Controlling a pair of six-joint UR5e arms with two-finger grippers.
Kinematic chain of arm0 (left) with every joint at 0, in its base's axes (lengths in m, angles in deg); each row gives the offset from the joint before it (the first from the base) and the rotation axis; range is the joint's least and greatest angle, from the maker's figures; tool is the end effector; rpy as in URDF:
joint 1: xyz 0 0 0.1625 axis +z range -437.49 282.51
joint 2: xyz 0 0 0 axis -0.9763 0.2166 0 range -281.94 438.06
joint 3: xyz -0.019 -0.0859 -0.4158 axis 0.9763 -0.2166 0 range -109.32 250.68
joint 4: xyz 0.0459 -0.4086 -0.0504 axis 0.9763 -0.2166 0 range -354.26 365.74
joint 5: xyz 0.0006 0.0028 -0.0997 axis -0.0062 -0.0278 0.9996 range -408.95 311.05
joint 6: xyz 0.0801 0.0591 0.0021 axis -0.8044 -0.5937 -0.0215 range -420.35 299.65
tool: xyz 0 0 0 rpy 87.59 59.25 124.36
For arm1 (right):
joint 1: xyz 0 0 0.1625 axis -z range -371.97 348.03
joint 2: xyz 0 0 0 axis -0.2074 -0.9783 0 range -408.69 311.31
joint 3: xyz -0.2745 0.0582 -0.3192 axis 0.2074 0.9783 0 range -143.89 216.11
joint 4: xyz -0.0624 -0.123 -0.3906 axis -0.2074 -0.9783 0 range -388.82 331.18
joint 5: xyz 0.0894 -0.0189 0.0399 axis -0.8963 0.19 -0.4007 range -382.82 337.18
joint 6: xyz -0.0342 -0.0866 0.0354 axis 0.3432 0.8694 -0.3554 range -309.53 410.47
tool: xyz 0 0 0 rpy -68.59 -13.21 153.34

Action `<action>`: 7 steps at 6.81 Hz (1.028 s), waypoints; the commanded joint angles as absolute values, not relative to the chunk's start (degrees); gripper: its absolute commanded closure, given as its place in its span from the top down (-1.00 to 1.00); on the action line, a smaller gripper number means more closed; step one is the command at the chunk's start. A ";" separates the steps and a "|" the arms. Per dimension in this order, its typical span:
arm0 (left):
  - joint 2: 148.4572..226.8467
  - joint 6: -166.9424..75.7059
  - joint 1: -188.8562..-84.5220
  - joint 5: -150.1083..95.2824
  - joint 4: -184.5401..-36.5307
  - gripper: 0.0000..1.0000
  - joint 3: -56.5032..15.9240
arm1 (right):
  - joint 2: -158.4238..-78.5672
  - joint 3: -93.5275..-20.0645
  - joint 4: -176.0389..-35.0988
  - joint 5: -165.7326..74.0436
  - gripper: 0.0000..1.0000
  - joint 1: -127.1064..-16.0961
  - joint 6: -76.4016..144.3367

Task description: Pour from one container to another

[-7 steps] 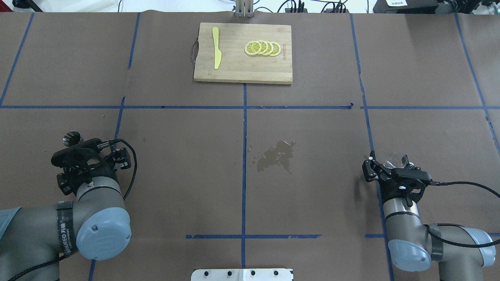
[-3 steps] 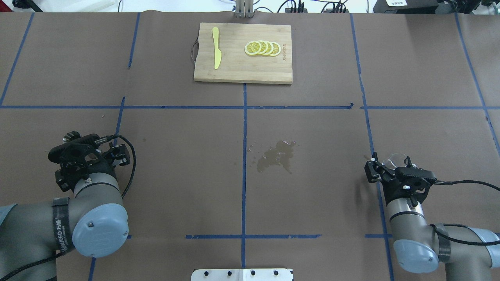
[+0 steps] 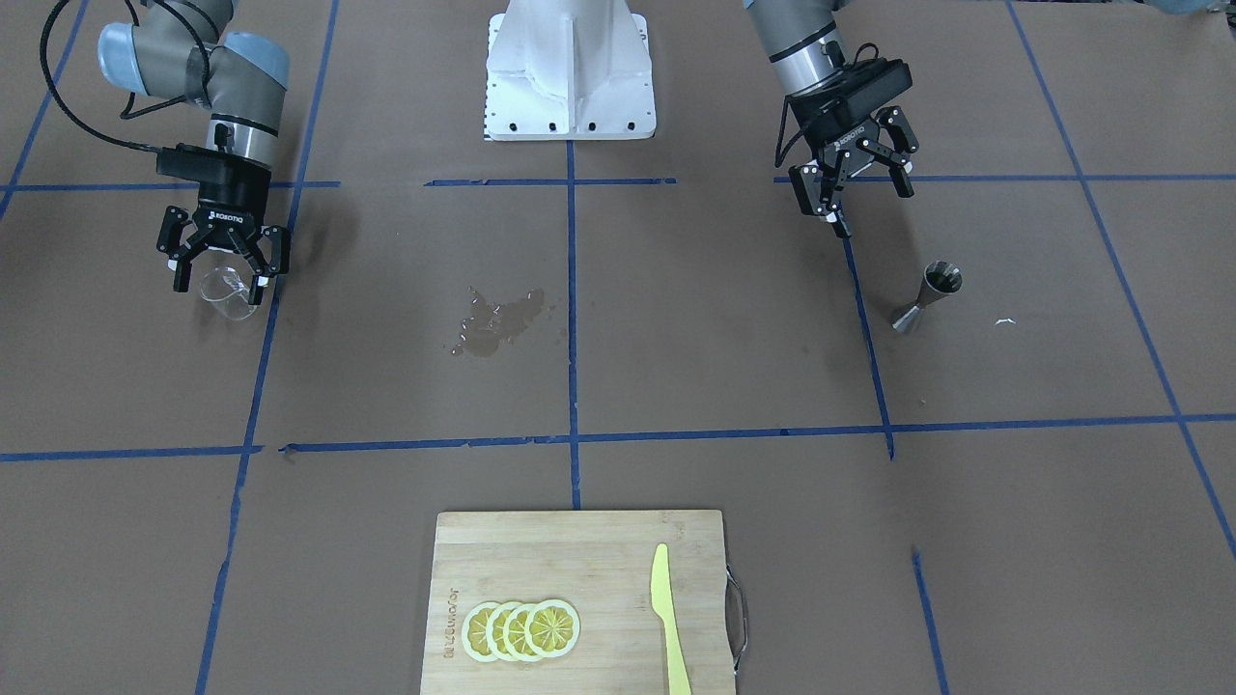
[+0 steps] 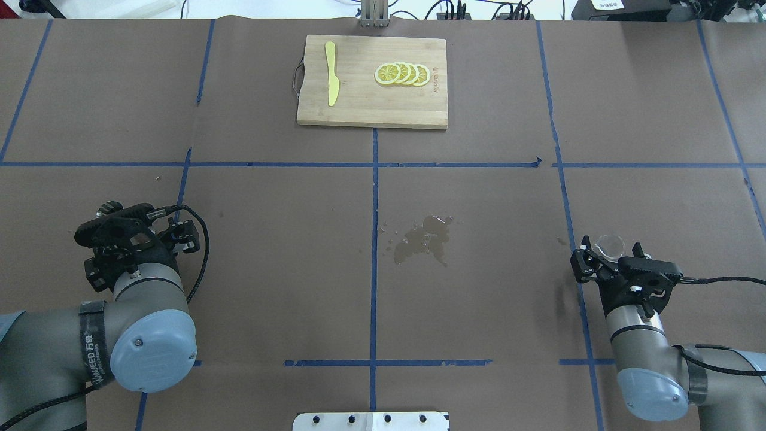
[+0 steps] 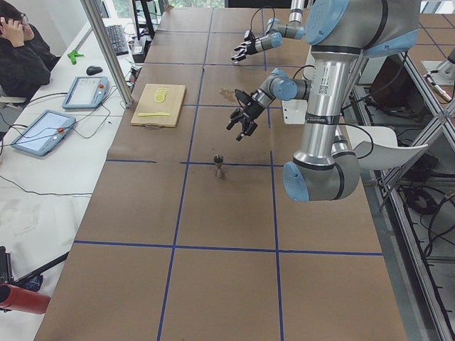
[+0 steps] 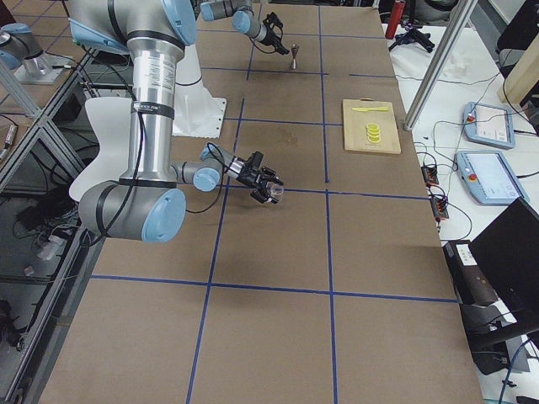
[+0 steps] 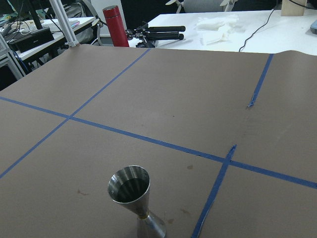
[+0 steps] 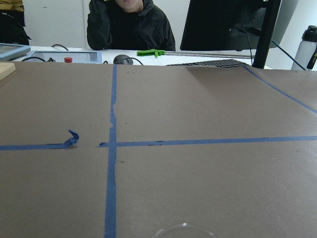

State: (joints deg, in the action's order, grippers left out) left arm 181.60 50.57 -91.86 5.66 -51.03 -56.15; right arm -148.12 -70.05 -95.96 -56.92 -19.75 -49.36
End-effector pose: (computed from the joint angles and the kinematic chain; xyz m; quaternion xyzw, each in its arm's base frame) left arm 0.4069 -0.3014 0.3218 0.2919 0.1590 -0.3287 0.8840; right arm -0.4009 -0.2725 0.5351 0.4491 -0.2336 0.2490 0.8257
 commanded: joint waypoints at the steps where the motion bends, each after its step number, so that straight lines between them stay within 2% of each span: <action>1: 181.59 50.39 -91.99 5.72 -51.03 0.99 -56.23 | -149.05 -74.17 -96.06 -60.68 1.00 -19.79 -49.03; 4: 183.87 46.36 -92.87 8.53 -51.03 0.99 -58.43 | -155.19 -81.02 -96.32 -68.94 1.00 -19.79 -43.07; 7: 184.67 44.16 -93.23 10.20 -51.03 0.99 -59.57 | -157.23 -89.28 -96.58 -87.96 1.00 -20.14 -39.03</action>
State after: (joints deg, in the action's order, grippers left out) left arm 184.42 45.09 -93.16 9.74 -51.03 -58.86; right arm -156.56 -86.08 -96.46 -79.83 -19.94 -41.11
